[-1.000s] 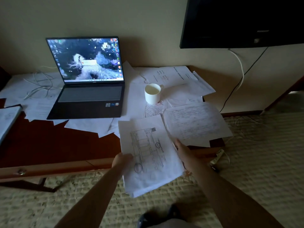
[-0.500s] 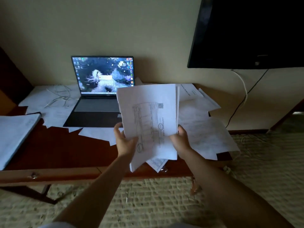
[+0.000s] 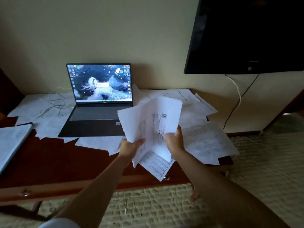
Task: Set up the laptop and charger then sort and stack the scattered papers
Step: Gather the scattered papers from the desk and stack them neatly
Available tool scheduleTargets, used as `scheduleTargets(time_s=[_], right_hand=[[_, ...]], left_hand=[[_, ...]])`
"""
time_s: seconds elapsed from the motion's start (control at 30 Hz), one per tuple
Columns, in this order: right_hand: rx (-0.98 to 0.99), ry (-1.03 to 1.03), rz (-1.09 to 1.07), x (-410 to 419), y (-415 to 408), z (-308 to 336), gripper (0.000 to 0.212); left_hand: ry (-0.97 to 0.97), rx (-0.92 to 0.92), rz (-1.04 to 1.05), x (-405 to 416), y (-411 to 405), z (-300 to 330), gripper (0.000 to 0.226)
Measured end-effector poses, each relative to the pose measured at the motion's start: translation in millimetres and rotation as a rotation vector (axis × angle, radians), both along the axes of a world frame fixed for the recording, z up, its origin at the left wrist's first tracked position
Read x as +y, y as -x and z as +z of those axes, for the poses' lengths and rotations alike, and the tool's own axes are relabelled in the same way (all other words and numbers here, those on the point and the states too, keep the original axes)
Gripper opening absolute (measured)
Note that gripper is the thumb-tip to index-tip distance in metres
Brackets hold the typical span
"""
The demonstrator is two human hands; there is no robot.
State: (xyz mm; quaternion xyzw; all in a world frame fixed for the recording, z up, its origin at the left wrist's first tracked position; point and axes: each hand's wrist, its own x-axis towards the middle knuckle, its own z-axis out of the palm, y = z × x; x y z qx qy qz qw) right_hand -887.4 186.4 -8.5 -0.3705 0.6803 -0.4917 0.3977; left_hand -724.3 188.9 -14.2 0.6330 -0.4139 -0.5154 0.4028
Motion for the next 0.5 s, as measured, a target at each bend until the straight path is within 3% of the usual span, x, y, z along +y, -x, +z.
scheduleTargets(time_s=[0.17, 0.3, 0.4, 0.5], right_hand=[[-0.079, 0.041, -0.143, 0, 16, -1, 0.042], [-0.207, -0.02, -0.2, -5, 49, -14, 0.031], [-0.135, -0.137, -0.125, -7, 78, -27, 0.019], [-0.052, -0.325, -0.11, -8, 114, -49, 0.026]], left_hand=[[-0.016, 0.028, -0.003, -2, 16, -6, 0.011], [0.065, -0.118, -0.025, -7, 38, -15, 0.008], [0.179, -0.258, 0.045, -11, 59, -21, 0.013], [0.175, -0.259, 0.073, -12, 83, -26, 0.016]])
